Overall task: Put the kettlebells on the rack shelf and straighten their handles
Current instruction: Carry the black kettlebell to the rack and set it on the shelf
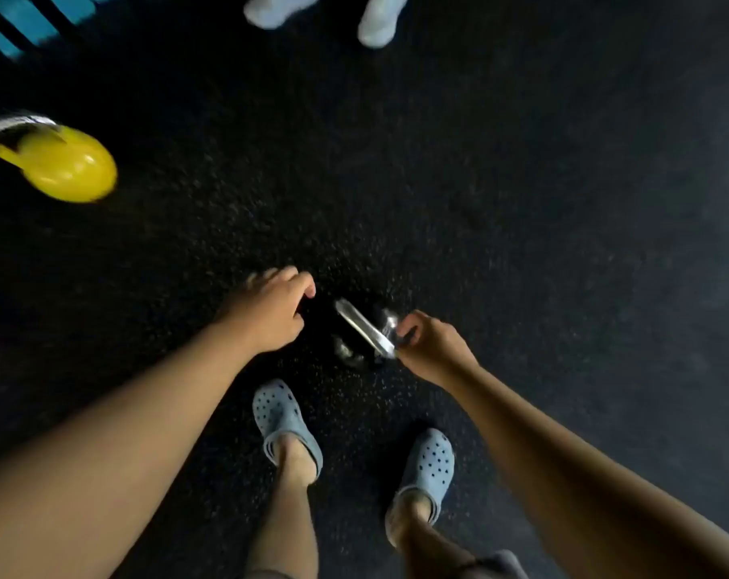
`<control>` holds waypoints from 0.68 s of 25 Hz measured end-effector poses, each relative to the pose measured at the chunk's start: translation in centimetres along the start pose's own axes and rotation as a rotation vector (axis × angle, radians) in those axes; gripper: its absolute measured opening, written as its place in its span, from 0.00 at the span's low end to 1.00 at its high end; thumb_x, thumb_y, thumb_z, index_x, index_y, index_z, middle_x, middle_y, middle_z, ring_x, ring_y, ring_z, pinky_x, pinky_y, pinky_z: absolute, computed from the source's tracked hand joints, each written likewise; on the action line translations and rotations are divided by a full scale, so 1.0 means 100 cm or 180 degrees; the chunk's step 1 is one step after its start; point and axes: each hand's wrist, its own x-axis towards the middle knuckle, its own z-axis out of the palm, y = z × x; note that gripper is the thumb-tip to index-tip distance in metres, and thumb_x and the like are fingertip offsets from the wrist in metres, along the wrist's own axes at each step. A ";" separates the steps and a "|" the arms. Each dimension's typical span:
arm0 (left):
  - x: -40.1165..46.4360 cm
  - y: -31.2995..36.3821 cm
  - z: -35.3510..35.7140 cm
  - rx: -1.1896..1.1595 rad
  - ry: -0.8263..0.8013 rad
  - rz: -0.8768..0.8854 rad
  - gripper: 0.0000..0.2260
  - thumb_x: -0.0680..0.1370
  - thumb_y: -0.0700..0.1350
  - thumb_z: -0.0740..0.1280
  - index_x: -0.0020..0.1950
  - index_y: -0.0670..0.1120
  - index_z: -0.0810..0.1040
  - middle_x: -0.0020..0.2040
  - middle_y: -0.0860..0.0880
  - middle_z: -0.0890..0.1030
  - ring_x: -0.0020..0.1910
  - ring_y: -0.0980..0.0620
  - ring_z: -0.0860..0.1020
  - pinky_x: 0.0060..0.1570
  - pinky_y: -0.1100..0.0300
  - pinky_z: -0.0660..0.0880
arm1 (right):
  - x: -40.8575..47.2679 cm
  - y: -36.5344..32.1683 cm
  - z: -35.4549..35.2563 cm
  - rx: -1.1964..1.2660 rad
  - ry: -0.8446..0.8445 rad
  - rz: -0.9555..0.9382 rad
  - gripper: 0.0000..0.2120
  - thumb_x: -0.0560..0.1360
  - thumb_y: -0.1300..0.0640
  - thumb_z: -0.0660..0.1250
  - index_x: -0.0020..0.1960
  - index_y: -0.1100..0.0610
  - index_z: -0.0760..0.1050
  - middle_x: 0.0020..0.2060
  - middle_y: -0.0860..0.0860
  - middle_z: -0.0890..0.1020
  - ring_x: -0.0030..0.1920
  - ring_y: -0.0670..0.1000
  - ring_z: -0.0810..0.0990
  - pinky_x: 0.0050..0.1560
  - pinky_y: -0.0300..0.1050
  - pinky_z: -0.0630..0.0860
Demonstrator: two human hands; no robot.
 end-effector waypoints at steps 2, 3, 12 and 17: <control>0.048 -0.007 0.047 0.0125 -0.0068 0.0115 0.20 0.73 0.42 0.67 0.63 0.54 0.70 0.61 0.51 0.73 0.63 0.48 0.71 0.63 0.50 0.67 | 0.044 0.022 0.040 -0.0024 0.0089 0.0037 0.15 0.67 0.54 0.65 0.54 0.47 0.73 0.50 0.50 0.79 0.51 0.56 0.79 0.48 0.50 0.79; 0.071 -0.011 0.074 0.0191 -0.0166 0.0185 0.23 0.73 0.41 0.67 0.66 0.54 0.69 0.63 0.51 0.71 0.64 0.47 0.70 0.63 0.49 0.66 | 0.064 0.035 0.062 -0.0123 0.0097 0.0054 0.18 0.67 0.54 0.66 0.57 0.47 0.72 0.52 0.51 0.77 0.55 0.57 0.76 0.50 0.51 0.77; 0.155 -0.029 0.167 -0.0260 -0.0678 0.1010 0.14 0.72 0.45 0.73 0.36 0.52 0.67 0.46 0.50 0.75 0.49 0.47 0.76 0.48 0.48 0.76 | 0.138 0.057 0.127 -0.0458 0.0085 -0.0107 0.13 0.71 0.49 0.71 0.50 0.56 0.79 0.42 0.50 0.75 0.46 0.54 0.78 0.35 0.41 0.66; 0.120 -0.079 0.119 -0.1318 -0.0723 0.0451 0.10 0.67 0.46 0.72 0.31 0.51 0.72 0.32 0.54 0.78 0.32 0.53 0.77 0.32 0.58 0.72 | 0.147 -0.028 0.065 -0.0663 -0.0043 -0.0414 0.08 0.66 0.51 0.72 0.42 0.53 0.82 0.28 0.46 0.74 0.27 0.45 0.73 0.23 0.34 0.62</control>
